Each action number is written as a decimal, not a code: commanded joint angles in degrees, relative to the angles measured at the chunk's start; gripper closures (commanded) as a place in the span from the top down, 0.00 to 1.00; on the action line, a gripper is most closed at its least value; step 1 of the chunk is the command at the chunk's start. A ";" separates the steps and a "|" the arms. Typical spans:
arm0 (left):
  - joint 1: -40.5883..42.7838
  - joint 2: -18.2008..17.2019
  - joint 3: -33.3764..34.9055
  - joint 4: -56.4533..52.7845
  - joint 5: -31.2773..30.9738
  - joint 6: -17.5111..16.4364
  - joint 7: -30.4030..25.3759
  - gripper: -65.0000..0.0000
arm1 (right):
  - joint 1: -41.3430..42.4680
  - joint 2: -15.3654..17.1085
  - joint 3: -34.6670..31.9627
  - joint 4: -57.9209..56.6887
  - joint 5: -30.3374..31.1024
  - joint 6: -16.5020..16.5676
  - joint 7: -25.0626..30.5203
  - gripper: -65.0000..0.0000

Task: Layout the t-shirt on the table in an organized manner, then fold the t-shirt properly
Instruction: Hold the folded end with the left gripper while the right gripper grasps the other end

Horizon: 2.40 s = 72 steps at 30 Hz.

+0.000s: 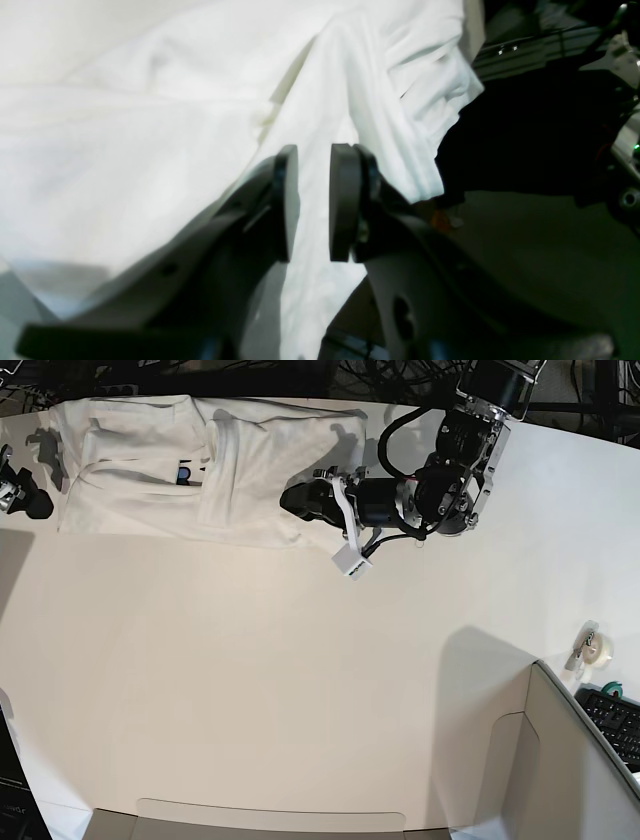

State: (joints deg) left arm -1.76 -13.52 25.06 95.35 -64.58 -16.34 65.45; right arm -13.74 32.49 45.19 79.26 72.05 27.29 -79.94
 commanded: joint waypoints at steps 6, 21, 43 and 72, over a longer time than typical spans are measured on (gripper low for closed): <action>-0.92 0.11 -0.22 1.04 -1.14 -0.50 -0.88 0.18 | 0.07 1.40 -2.95 1.13 1.22 1.33 -0.06 0.54; -0.75 0.11 -0.31 0.25 -1.14 -0.50 -0.97 0.18 | -3.10 1.31 -2.60 2.98 1.22 12.71 -0.06 0.55; -0.48 0.11 -0.14 0.25 -1.14 -0.50 -0.97 0.18 | -6.26 -3.52 -0.93 2.80 -5.90 12.71 -0.06 0.81; 1.19 0.29 -0.05 0.52 -1.14 -0.50 -0.97 0.18 | -6.44 -9.85 -3.04 -0.01 -5.55 12.71 -0.06 0.81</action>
State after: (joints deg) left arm -0.14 -13.19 25.12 94.76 -64.64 -16.34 65.25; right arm -19.49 22.65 42.57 79.92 71.22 40.38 -76.20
